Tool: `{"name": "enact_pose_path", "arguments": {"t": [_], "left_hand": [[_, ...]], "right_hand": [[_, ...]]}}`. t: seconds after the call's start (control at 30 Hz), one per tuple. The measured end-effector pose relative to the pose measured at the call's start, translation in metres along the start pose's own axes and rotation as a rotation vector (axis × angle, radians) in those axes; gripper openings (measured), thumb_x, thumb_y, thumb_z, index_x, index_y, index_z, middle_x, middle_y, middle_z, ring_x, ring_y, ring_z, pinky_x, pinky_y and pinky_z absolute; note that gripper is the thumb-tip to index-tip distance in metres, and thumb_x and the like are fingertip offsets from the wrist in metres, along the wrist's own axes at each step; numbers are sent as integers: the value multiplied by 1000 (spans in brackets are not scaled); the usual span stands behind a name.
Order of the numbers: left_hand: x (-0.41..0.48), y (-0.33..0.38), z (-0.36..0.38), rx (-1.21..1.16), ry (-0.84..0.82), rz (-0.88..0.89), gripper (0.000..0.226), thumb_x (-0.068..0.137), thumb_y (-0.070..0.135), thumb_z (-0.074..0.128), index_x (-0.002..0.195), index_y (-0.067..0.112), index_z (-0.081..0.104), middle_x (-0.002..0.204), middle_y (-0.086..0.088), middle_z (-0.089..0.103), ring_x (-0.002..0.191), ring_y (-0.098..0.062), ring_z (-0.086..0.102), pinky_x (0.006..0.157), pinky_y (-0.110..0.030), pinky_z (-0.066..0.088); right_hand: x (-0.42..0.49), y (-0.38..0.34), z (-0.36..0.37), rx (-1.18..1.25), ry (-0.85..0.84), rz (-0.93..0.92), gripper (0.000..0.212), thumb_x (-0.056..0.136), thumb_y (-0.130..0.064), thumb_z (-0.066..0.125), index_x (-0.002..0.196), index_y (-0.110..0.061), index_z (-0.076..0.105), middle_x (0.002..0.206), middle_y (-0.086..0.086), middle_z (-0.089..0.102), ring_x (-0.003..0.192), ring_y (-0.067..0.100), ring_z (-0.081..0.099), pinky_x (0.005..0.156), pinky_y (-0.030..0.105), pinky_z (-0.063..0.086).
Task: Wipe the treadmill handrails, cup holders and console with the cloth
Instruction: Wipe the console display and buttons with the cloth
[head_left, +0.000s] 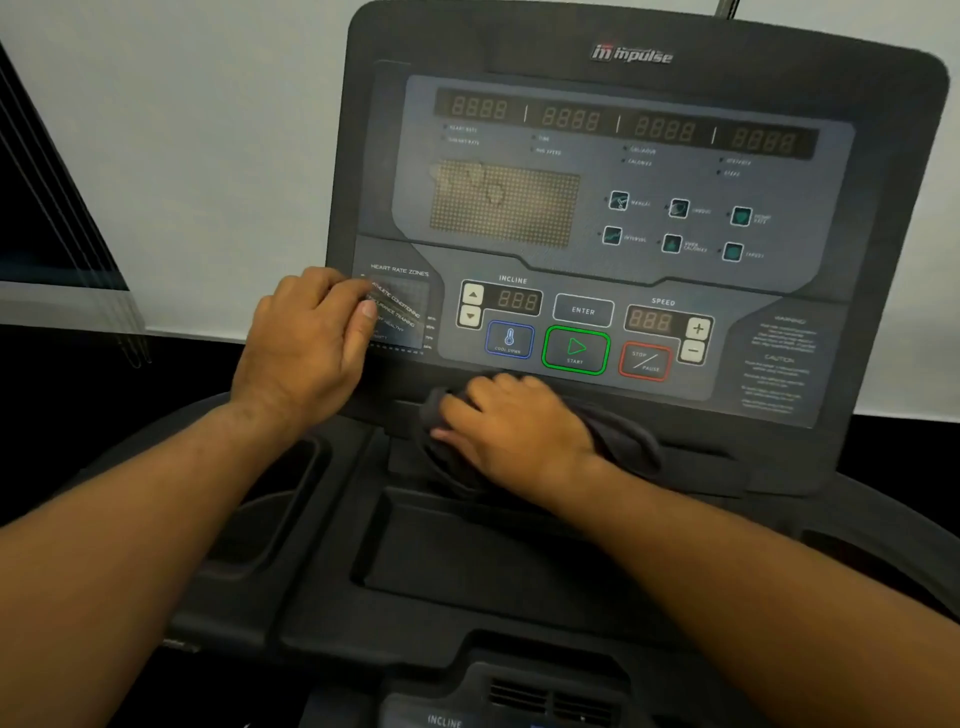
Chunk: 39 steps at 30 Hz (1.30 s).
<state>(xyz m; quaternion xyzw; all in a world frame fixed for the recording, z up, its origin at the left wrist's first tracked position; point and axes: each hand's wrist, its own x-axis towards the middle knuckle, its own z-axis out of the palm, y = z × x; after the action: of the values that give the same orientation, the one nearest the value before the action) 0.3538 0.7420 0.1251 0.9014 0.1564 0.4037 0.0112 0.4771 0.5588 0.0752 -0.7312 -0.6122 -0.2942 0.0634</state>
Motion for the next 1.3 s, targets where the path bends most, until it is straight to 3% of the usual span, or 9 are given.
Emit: {"name": "enact_pose_path", "arguments": {"t": [0.17, 0.3, 0.43, 0.7, 0.8, 0.87, 0.97, 1.07, 1.3], "left_hand": [[-1, -10, -1, 5, 10, 8, 40, 97, 32, 41, 116, 6, 64, 110, -19, 60, 94, -40, 54, 81, -50, 46], [-4, -6, 2, 11, -16, 52, 38, 96, 31, 43, 115, 4, 63, 108, -19, 60, 92, -40, 54, 79, -49, 45], [-9, -1, 4, 4, -38, 58, 39, 96, 31, 45, 117, 4, 61, 110, -19, 59, 96, -38, 53, 81, -48, 45], [-20, 34, 5, 12, -116, 97, 40, 94, 34, 45, 117, 6, 62, 109, -16, 60, 93, -37, 54, 78, -47, 47], [-26, 50, 3, -5, -117, 91, 34, 96, 30, 50, 118, 5, 61, 109, -16, 60, 94, -37, 54, 77, -46, 48], [-32, 57, -1, -19, -137, 84, 31, 97, 27, 53, 118, 6, 61, 109, -15, 61, 97, -36, 55, 77, -44, 47], [-47, 58, -6, -31, -226, 71, 30, 97, 29, 51, 119, 10, 62, 110, -12, 62, 100, -32, 57, 78, -42, 48], [-67, 48, -8, 2, -347, -10, 30, 97, 33, 48, 112, 15, 65, 104, -8, 63, 97, -30, 60, 78, -42, 49], [-119, 17, -4, 101, -519, -166, 29, 97, 35, 47, 106, 17, 68, 105, -6, 63, 100, -27, 56, 84, -42, 49]], "right_hand": [[47, -38, 11, -42, -22, 74, 35, 87, -52, 56, 87, -19, 68, 81, 6, 66, 70, 29, 61, 63, 36, 40], [33, -24, 9, 6, 14, -205, 23, 87, -27, 64, 106, -14, 66, 100, 10, 65, 79, 31, 57, 65, 40, 39], [-34, 38, -12, 40, -36, -367, 36, 85, -11, 59, 121, -9, 63, 129, 14, 60, 92, 35, 59, 74, 42, 48], [-109, 76, -86, 34, 63, 101, 25, 93, -27, 45, 114, -17, 54, 97, 11, 66, 78, 35, 65, 54, 42, 53], [-137, 51, -78, 129, -121, 65, 30, 89, -26, 41, 112, -19, 58, 100, 10, 65, 78, 34, 63, 56, 43, 55], [-164, 41, -61, 249, -334, 12, 37, 85, -24, 41, 114, -20, 64, 109, 7, 66, 88, 30, 65, 71, 39, 58], [-195, 47, -57, 516, -562, 64, 48, 90, -23, 45, 138, -22, 52, 145, -3, 48, 134, 11, 42, 114, 23, 26], [-197, 54, -56, 610, -650, -61, 51, 95, -21, 43, 145, -21, 40, 153, -12, 28, 141, -2, 17, 117, 18, 4], [-126, 6, -8, 602, -556, -197, 45, 98, -18, 45, 142, -21, 46, 152, -1, 38, 145, 24, 25, 117, 47, 7]]}}
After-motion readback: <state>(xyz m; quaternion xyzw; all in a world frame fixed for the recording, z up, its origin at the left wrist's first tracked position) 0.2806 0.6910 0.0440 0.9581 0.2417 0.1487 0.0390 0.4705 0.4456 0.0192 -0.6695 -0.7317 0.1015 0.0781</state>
